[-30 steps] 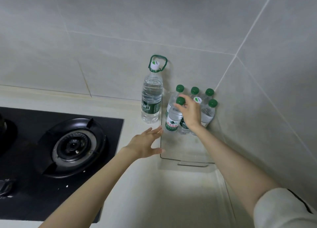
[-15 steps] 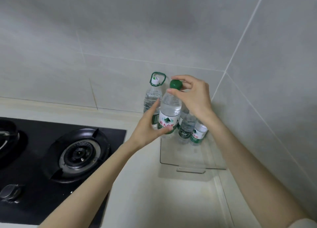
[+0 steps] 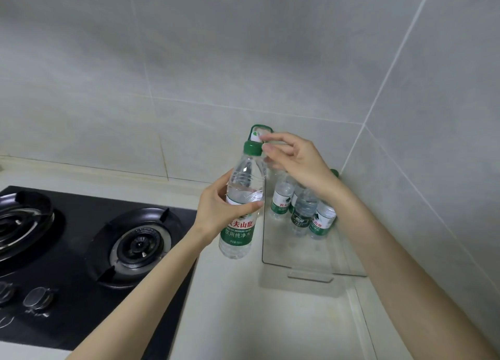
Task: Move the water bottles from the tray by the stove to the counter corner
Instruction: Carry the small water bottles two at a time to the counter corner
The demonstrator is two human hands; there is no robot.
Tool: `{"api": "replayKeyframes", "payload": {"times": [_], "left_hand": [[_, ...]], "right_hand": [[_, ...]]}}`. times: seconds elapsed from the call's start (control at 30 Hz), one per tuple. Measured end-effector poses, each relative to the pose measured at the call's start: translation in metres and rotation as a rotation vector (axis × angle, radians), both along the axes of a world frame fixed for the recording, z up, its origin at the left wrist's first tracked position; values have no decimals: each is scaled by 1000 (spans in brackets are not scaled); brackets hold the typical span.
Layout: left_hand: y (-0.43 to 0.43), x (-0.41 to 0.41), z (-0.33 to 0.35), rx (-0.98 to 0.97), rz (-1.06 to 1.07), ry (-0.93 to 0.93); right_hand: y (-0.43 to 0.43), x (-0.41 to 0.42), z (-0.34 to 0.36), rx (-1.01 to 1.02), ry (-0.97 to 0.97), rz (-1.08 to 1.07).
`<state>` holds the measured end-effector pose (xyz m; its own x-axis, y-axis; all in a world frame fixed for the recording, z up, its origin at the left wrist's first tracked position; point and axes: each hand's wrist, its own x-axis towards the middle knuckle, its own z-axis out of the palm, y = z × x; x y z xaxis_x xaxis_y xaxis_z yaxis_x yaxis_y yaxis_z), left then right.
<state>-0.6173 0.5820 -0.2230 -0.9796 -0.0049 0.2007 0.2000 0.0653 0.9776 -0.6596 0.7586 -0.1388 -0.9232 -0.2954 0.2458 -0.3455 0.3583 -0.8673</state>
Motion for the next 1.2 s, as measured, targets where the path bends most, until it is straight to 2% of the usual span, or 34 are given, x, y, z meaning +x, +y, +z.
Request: {"api": "replayKeyframes", "payload": {"times": [0.2,0.3,0.63,1.1,1.2], "left_hand": [[-5,0,0,-43,17,-2],[-5,-2,1,-45,26,-14],[-3,-11,2,-77,20,-27],[-16,8,-14,-97,52,-51],[-20,9,-19,-93,81,-79]], "right_hand": [[47,-52,-74,504,-59,-305],[65,-75,-106,623,-105,-417],[82,-87,-138,547,-82,-615],[52,-52,-135,488,-50,-354],[53,-49,-145,418,-33,-355]]}}
